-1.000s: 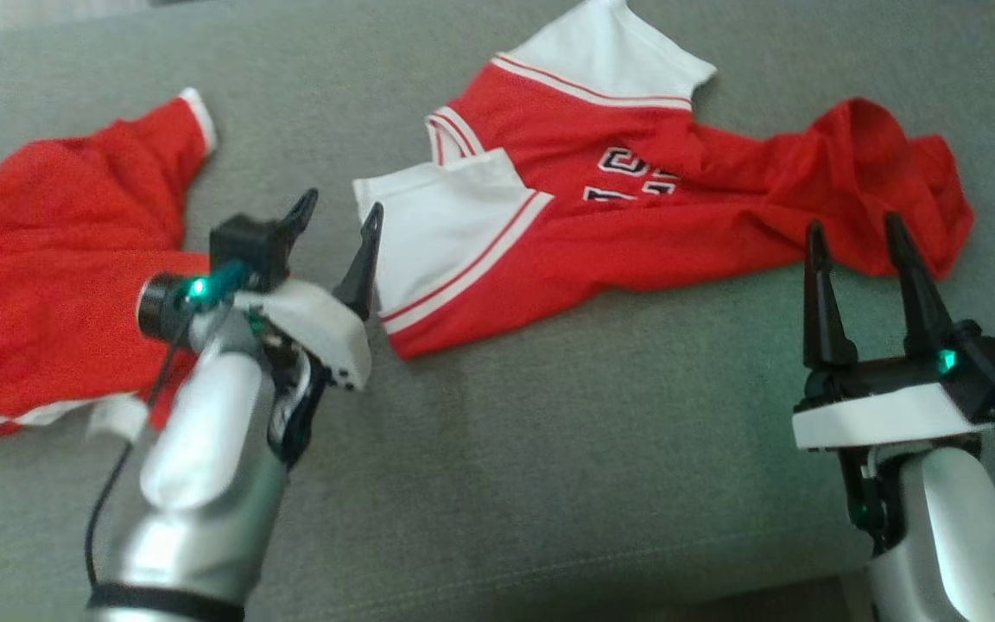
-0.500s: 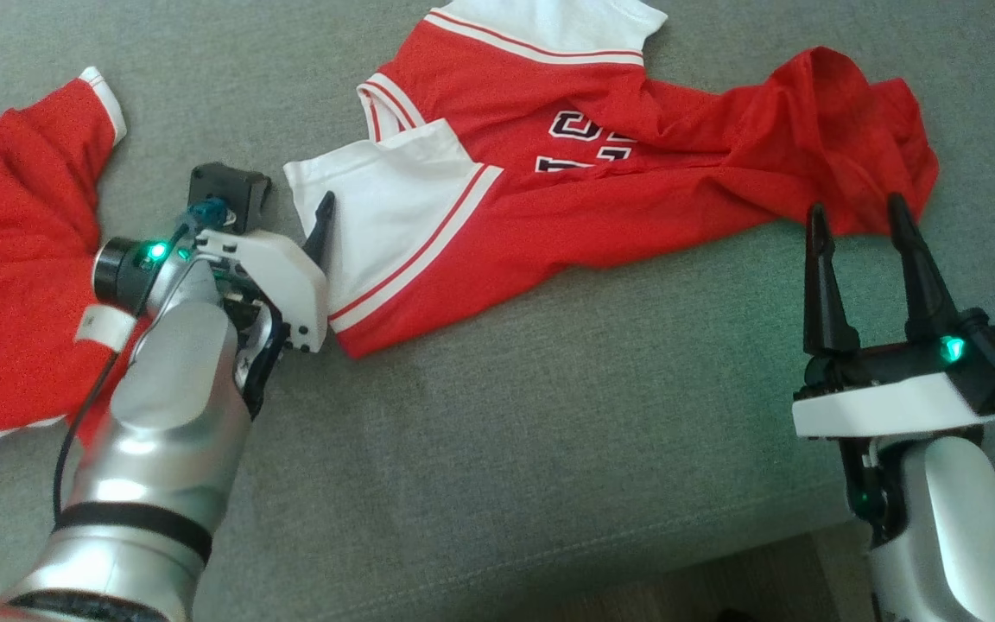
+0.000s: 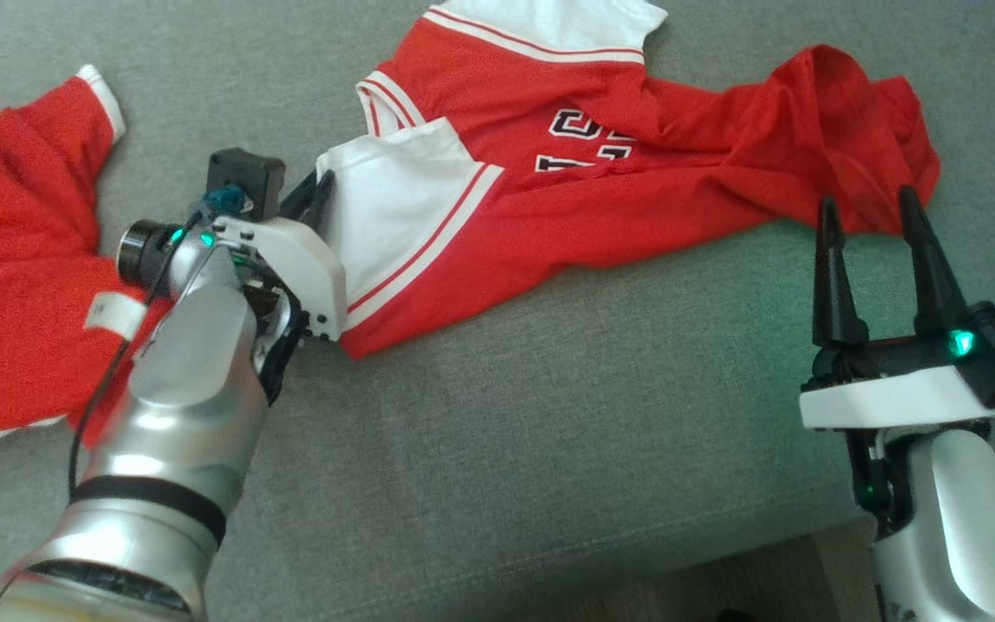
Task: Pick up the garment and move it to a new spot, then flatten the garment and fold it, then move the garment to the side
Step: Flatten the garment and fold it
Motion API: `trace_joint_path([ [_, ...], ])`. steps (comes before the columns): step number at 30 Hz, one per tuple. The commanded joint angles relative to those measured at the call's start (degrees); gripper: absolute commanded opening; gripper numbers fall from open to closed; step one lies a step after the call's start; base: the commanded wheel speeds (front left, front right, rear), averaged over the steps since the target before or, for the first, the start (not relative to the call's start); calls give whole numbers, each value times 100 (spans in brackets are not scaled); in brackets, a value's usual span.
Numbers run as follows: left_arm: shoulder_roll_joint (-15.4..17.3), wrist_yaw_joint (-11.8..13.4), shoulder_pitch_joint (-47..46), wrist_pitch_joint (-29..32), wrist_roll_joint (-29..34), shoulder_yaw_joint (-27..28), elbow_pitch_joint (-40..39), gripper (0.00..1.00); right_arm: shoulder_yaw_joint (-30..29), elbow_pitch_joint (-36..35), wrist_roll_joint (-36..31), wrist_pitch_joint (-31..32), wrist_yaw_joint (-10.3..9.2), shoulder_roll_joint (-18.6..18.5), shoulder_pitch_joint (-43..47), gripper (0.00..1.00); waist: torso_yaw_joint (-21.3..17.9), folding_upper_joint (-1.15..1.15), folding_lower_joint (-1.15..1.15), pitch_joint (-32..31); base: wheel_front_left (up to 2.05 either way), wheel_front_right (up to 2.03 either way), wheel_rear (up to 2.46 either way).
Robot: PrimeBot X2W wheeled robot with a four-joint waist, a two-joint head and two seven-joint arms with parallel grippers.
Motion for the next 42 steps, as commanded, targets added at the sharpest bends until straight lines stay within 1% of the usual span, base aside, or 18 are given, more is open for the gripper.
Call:
trace_joint_path([
  [1, 115, -31, -121, -205, -89, 26, -128, 0, 70, -135, 31, -52, 1, -16, -154, 100, 45, 0, 0, -77, 0, 0, 0],
  [3, 97, -32, -139, -425, -323, -108, -314, 0, 46, -93, 29, -54, 1, -16, -189, 100, 72, 0, 0, -163, 0, 0, 0],
  [6, 260, -32, -234, -633, -593, -91, -779, 0, 14, -43, 36, -56, 1, -16, -223, 100, 132, 0, 0, -304, 0, 0, 0],
  [7, 390, -33, -280, -661, -629, 96, -1391, 0, -19, -9, 38, -55, 1, -16, -216, 100, 186, 0, 0, -383, 0, 0, 0],
  [8, 444, -33, -244, -663, -588, 207, -1834, 0, -32, 7, 36, -54, 1, -16, -211, 100, 214, 0, 0, -417, 0, 0, 0],
  [11, 524, -33, 101, -666, -453, 367, -3024, 0, -68, 71, 34, -52, 1, -16, -188, 100, 312, 0, 0, -553, 0, 0, 0],
  [14, 649, -33, 570, -667, -361, 232, -3918, 0, -115, 152, 37, -45, 1, -16, -143, 100, 423, 0, 0, -730, 0, 0, 0],
  [16, 819, -33, 921, -667, -320, -18, -4269, 0, -134, 214, 32, -35, 1, -16, -105, 100, 497, 0, 0, -869, 0, 0, 0],
  [17, 819, -33, 921, -667, -320, -18, -4269, 0, -134, 214, 32, -35, 1, -16, -105, 100, 497, 0, 0, -869, 0, 0, 0],
  [22, 1350, -33, 1760, -668, -135, -794, -4710, 0, -216, 348, 18, 7, 1, -16, 24, 100, 658, 0, 0, -1216, 0, 0, 0],
  [24, 1509, -34, 2071, -668, -89, -1016, -4829, 0, -265, 401, 33, 24, 1, -16, 88, 100, 714, 0, 0, -1340, 0, 0, 0],
  [29, 1789, -34, 2727, -668, -30, -1637, -5140, 0, -342, 517, 79, 60, 1, -16, 234, 100, 815, 0, 0, -1576, 0, 0, 0],
  [34, 1942, -34, 3087, -668, 69, -2223, -5230, 0, -352, 604, 99, 83, 1, -16, 321, 100, 851, 0, 0, -1716, 0, 0, 0],
  [37, 1963, -34, 3191, -668, 143, -2610, -5188, 0, -337, 640, 100, 99, 1, -16, 338, 100, 836, 0, 0, -1767, 0, 0, 0],
  [39, 1981, -34, 3211, -668, 233, -2859, -5071, 0, -333, 656, 103, 115, 1, -16, 343, 100, 819, 0, 0, -1784, 0, 0, 0],
  [42, 1970, -34, 3209, -667, 302, -3027, -4629, 0, -332, 663, 104, 135, 1, -16, 338, 100, 794, 0, 0, -1787, 0, 0, 0],
])
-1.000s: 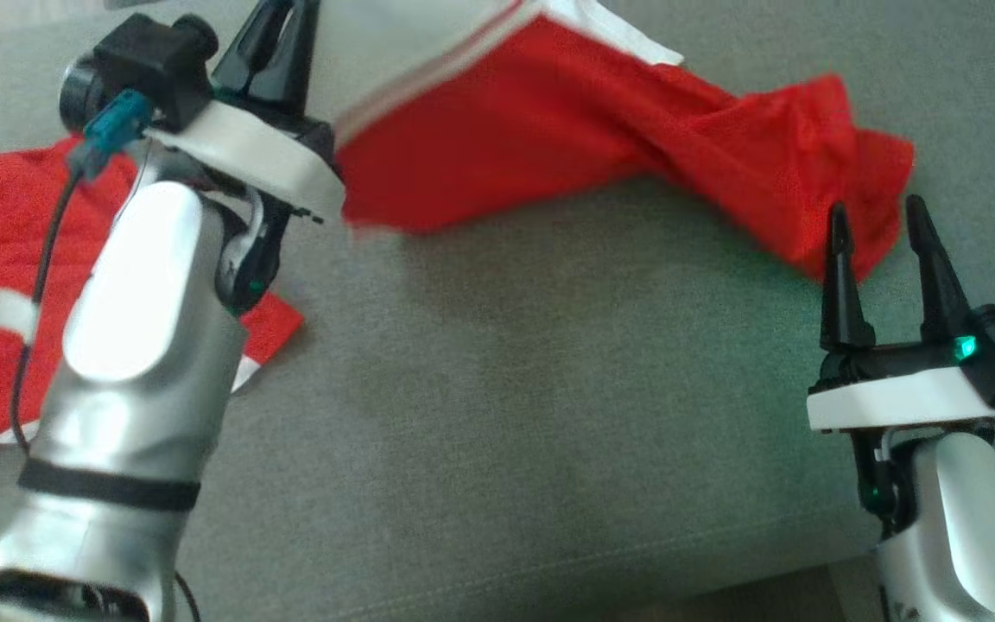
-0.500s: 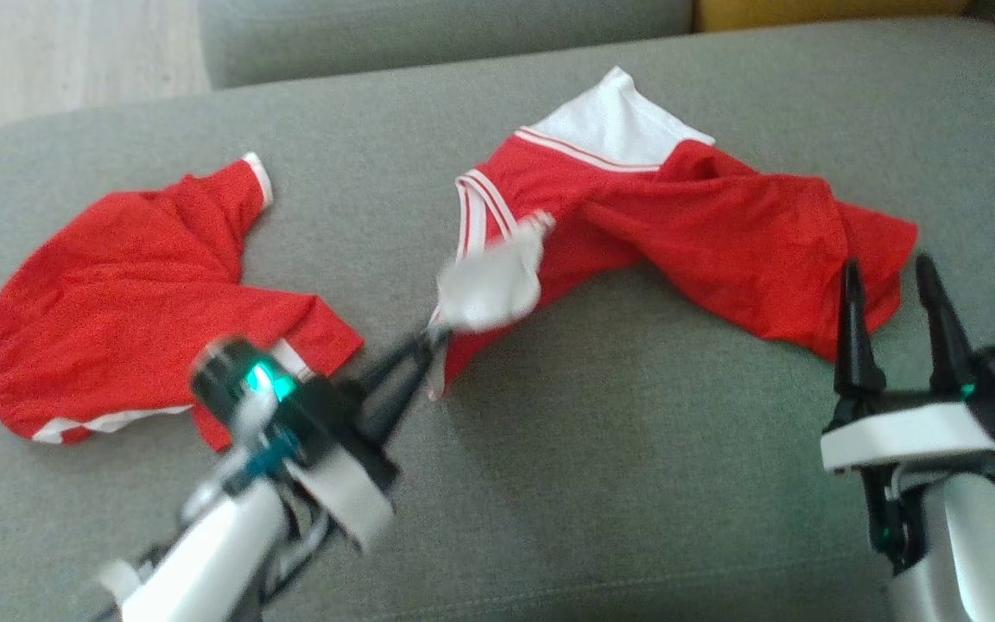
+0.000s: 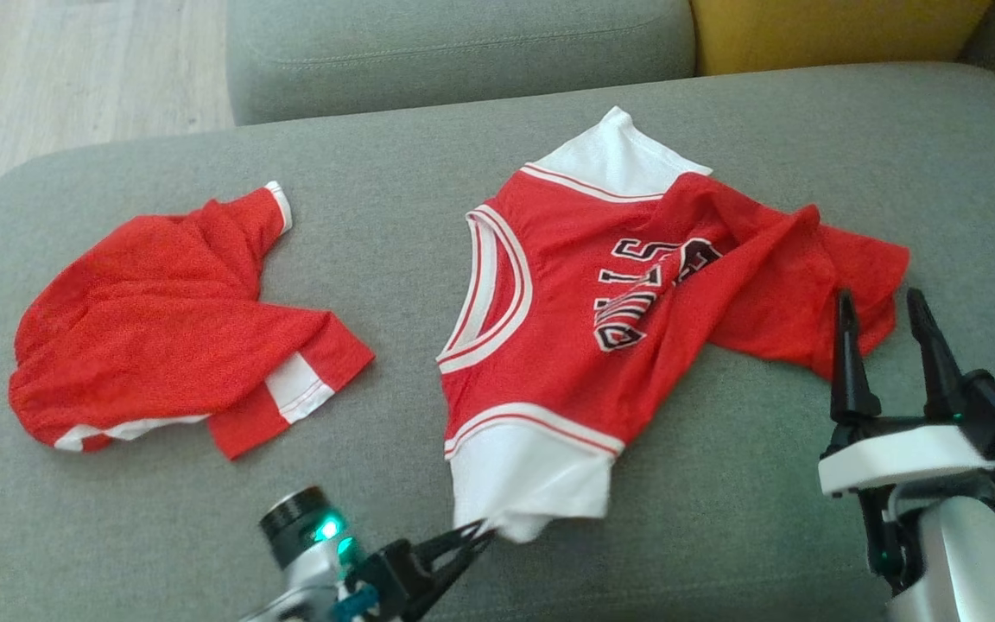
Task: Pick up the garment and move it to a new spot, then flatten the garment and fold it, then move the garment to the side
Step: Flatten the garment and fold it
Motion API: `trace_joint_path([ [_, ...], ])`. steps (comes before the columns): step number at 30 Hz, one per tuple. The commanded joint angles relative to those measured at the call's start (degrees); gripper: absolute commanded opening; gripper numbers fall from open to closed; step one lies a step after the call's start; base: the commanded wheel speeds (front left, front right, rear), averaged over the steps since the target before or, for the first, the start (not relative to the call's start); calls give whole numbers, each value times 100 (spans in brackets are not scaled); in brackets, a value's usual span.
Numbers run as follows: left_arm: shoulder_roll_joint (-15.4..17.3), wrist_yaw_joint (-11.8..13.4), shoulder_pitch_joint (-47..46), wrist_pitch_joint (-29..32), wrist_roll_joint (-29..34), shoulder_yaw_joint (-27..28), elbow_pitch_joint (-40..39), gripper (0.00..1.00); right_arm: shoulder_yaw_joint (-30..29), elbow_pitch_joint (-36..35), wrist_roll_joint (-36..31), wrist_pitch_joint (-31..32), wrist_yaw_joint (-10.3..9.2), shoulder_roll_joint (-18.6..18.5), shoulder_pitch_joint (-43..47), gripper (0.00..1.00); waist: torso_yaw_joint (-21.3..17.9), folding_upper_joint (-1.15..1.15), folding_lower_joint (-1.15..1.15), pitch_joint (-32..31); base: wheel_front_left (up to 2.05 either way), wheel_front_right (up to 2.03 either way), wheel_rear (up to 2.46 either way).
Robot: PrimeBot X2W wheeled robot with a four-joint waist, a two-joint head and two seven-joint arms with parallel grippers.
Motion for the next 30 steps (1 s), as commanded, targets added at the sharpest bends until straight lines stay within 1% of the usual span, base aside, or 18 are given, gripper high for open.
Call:
trace_joint_path([
  [1, 110, 9, -221, -24, 15, 144, 190, 24, 134, -159, 43, 25, 1, -20, -148, 100, -13, 0, 0, 2, 0, 0, 0],
  [2, 72, 23, -245, -21, 12, 138, 366, 44, 134, -163, 41, 32, 1, -20, -148, 100, -16, 0, 0, 7, 0, 0, 0],
  [3, 13, 81, -258, -13, -29, 180, 532, 100, 130, -169, 38, 38, 1, -20, -146, 100, -15, 0, 0, 13, 0, 0, 0],
  [4, -47, 130, -282, -9, -61, 216, 666, 100, 125, -177, 35, 43, 1, -20, -145, 100, -15, 0, 0, 23, 0, 0, 0],
  [5, -178, 258, -333, -14, -162, 348, 825, 100, 99, -197, 28, 52, 1, -20, -144, 100, -1, 0, 0, 47, 0, 0, 0],
  [7, -301, 394, -355, -21, -322, 543, 891, 100, 61, -215, 18, 57, 1, -20, -140, 100, 26, 0, 0, 68, 0, 0, 0],
  [8, -393, 579, -370, -26, -464, 791, 864, 100, 15, -226, 8, 62, 1, -20, -138, 100, 66, 0, 0, 93, 0, 0, 0],
  [12, -612, 946, -269, -28, -805, 1503, 421, 100, -54, -230, -29, 95, 1, -20, -162, 100, 205, 0, 0, 165, 0, 0, 0],
  [14, -732, 1051, -175, -29, -907, 1871, 94, 100, -85, -226, -80, 133, 1, -20, -212, 100, 292, 0, 0, 227, 0, 0, 0],
  [17, -925, 1141, -26, -29, -929, 2373, -341, 100, -211, -165, -177, 245, 1, -20, -386, 100, 441, 0, 0, 344, 0, 0, 0],
  [18, -925, 1141, -26, -29, -929, 2373, -341, 100, -211, -165, -177, 245, 1, -20, -386, 100, 441, 0, 0, 344, 0, 0, 0],
  [20, -1075, 1120, 70, -29, -931, 2672, -577, 100, -378, -73, -263, 378, 1, -20, -579, 100, 545, 0, 0, 441, 0, 0, 0],
  [21, -1187, 1019, 139, -29, -881, 2888, -722, 100, -636, 86, -350, 553, 1, -20, -839, 100, 647, 0, 0, 545, 0, 0, 0],
  [22, -1226, 947, 164, -30, -829, 2957, -763, 100, -796, 201, -415, 672, 1, -20, -987, 100, 700, 0, 0, 603, 0, 0, 0],
  [27, -1409, 628, 204, -30, -558, 3158, -721, 100, -1627, 945, -829, 1330, 1, -20, -1863, 100, 943, 0, 0, 882, 0, 0, 0],
  [30, -1545, 474, 182, -30, -443, 3259, -671, 100, -2127, 1373, -1227, 1603, 1, -20, -2343, 100, 1074, 0, 0, 1008, 0, 0, 0],
])
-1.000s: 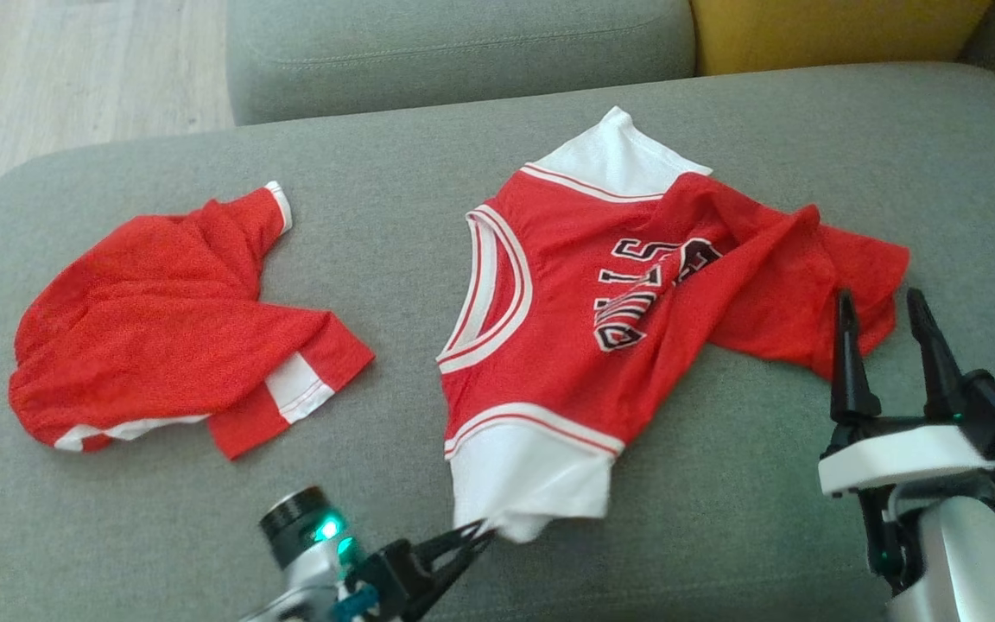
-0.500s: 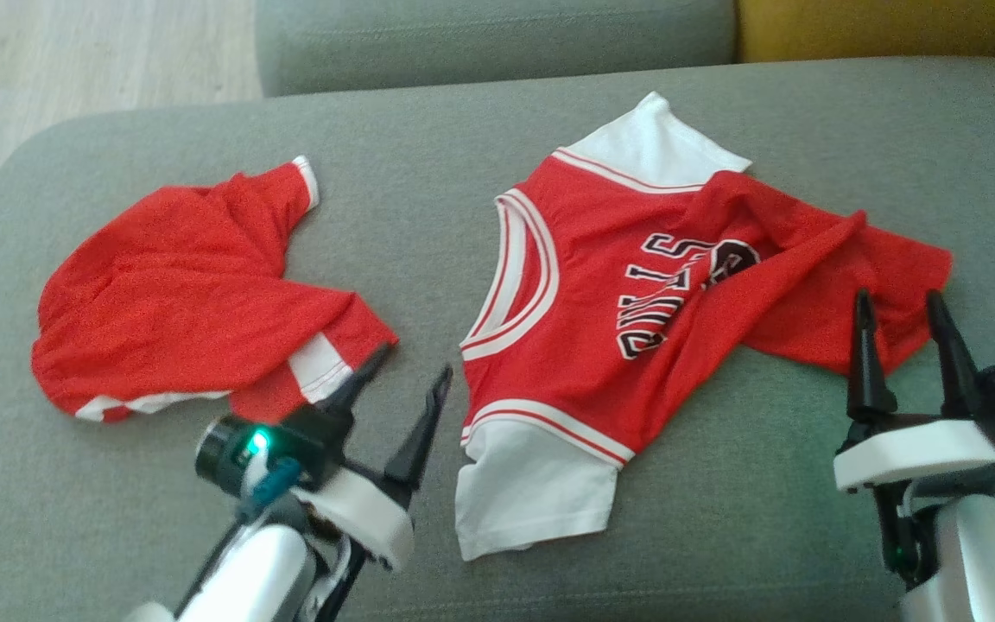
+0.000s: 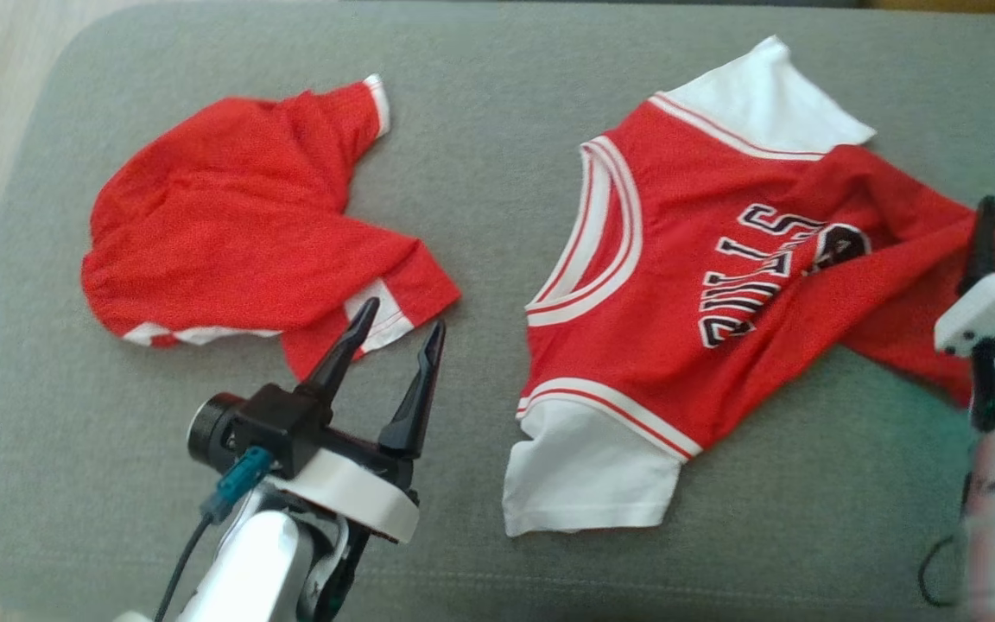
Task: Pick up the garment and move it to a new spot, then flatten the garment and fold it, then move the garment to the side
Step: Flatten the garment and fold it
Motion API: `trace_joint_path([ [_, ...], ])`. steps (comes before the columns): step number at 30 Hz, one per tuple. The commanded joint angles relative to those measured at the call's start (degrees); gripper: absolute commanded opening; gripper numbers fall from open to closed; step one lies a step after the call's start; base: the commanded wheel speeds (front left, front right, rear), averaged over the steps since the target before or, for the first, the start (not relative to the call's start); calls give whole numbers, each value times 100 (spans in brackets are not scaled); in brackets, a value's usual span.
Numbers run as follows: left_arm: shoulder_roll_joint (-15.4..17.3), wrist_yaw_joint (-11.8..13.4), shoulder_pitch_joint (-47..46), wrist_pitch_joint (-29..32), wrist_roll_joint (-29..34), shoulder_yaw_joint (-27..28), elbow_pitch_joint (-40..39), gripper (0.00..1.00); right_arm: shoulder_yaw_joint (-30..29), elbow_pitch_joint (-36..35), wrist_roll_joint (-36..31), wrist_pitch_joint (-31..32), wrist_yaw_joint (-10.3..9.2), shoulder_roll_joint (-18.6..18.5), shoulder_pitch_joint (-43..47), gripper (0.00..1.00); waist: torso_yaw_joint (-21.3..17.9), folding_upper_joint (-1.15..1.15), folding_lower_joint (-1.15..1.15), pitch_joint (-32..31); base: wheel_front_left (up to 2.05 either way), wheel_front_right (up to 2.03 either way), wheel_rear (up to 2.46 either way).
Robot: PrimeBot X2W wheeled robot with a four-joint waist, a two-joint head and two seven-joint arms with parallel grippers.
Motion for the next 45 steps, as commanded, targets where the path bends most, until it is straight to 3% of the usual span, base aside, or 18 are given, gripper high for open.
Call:
trace_joint_path([
  [1, 1, -37, -203, -33, 55, 223, -162, 100, 39, -81, -113, 62, 1, -25, -284, 100, 136, 0, 0, 131, 0, 0, 0],
  [9, -221, -272, -242, -33, 248, 368, -76, 100, -1051, 631, -1146, 325, 1, -25, -907, 100, 323, 0, 0, 305, 0, 0, 0],
  [13, -274, -333, -245, -33, 311, 437, -48, 100, -1277, 971, -1336, 153, 1, -25, -1117, 100, 329, 0, 0, 339, 0, 0, 0],
  [14, -284, -344, -244, -33, 324, 457, -42, 100, -1297, 1061, -1356, 96, 1, -25, -1164, 27, 319, 0, 0, 342, 0, 0, 0],
  [15, -293, -354, -242, -33, 336, 476, -34, 100, -1316, 1140, -1378, 33, 1, -25, -1205, 0, 306, 0, 0, 343, 0, 0, 0],
  [23, -337, -407, -187, -33, 410, 639, 8, 100, -1287, 1593, -1299, -768, 1, -25, -1440, 0, 59, 0, 0, 184, 0, 0, 0],
  [27, -355, -421, -42, -34, 404, 808, -4, 100, -772, 1697, -887, -1290, 1, -25, -1362, 0, -281, 0, 0, -94, 0, 0, 0],
  [32, -368, -427, 105, -34, 415, 943, -19, 100, -147, 1565, -350, -1459, 1, -25, -1080, 0, -619, 0, 0, -354, 0, 0, 0],
  [38, -388, -429, 300, -34, 400, 1100, -70, 100, 769, 699, 653, -1209, 1, -25, -159, 0, -1061, 0, 0, -636, 0, 0, 0],
  [45, -399, -423, 403, -34, 412, 1178, -95, 100, 1361, -1088, 1400, -184, 1, -25, 1475, 0, -1333, 0, 0, -760, 0, 0, 0],
])
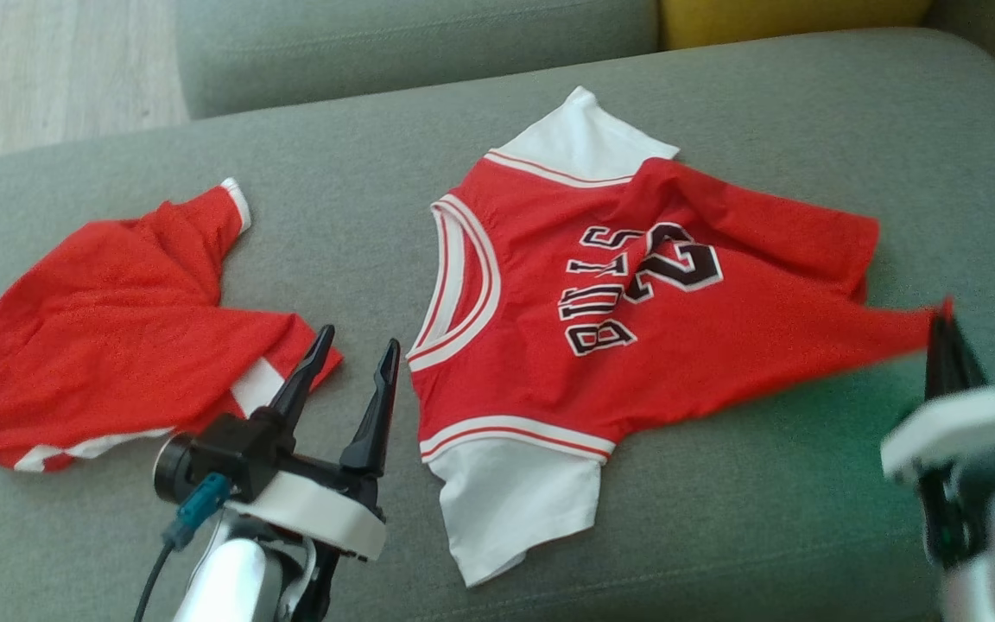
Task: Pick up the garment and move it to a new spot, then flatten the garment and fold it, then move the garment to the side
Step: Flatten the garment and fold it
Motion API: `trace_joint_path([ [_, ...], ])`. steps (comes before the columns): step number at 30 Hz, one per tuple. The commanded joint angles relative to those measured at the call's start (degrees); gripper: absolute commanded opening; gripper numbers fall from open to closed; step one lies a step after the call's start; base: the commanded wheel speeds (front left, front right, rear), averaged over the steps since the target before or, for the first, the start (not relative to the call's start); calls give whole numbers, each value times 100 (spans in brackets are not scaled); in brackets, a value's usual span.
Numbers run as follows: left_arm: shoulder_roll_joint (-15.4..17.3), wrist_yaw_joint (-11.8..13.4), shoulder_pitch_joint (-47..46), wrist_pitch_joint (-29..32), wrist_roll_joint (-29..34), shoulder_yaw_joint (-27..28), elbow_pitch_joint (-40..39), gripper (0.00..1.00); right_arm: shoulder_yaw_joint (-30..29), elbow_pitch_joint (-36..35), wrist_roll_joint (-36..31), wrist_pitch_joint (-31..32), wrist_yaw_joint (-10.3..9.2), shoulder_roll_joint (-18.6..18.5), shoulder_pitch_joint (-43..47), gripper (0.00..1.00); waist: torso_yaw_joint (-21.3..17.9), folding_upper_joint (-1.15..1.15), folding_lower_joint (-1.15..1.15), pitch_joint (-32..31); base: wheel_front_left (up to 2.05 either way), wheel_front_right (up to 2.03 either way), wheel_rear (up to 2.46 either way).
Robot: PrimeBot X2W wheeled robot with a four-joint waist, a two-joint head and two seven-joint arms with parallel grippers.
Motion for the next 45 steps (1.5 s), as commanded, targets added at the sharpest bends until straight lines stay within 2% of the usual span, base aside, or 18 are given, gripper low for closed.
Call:
trace_joint_path([
  [1, -9, -8, -78, -34, 37, 232, -191, 100, 198, -406, 80, 153, 1, -24, 24, 0, -49, 0, 0, -46, 0, 0, 0],
  [5, -11, -12, -55, -34, 5, 180, -167, 100, 202, -1115, 295, 846, 1, -23, 797, 0, -38, 0, 0, -102, 0, 0, 0],
  [9, -11, -14, -26, -34, -33, 113, -125, 100, 201, -1335, 325, 1583, 1, -23, 1353, 0, 47, 0, 0, -168, 0, 0, 0],
  [10, -12, -9, -19, -34, -40, 106, -114, 100, 165, -1388, 269, 1674, 1, -23, 1433, 84, 71, 0, 0, -178, 0, 0, 0],
  [11, -12, -7, -14, -34, -46, 100, -106, 100, 76, -1444, 207, 1704, 1, -23, 1476, 100, 96, 0, 0, -186, 0, 0, 0],
  [18, -12, 5, 19, -34, -47, 66, -75, 100, -144, -1961, -126, 1237, 1, -23, 1162, 100, 233, 0, 0, -230, 0, 0, 0],
  [27, -12, 27, 22, -34, -70, 70, -154, 100, 463, -2387, -270, 156, 1, -23, 537, 100, 337, 0, 0, -227, 0, 0, 0],
  [30, -12, 32, -17, -34, -106, 49, -219, 100, 662, -2213, -389, -70, 1, -23, 478, 100, 411, 0, 0, -143, 0, 0, 0],
  [37, -12, 31, -160, -34, -53, 32, -269, 100, 914, -1659, -808, -165, 1, -23, 38, 100, 575, 0, 0, 202, 0, 0, 0],
  [41, -12, 11, -304, -34, -35, 24, -255, 100, 578, -1102, -1209, 179, 1, -23, -537, 100, 728, 0, 0, 460, 0, 0, 0],
  [45, -12, -7, -442, -34, -47, -71, -222, 100, -11, -366, -1652, 740, 1, -110, -1132, 100, 920, 0, 0, 696, 0, 0, 0],
])
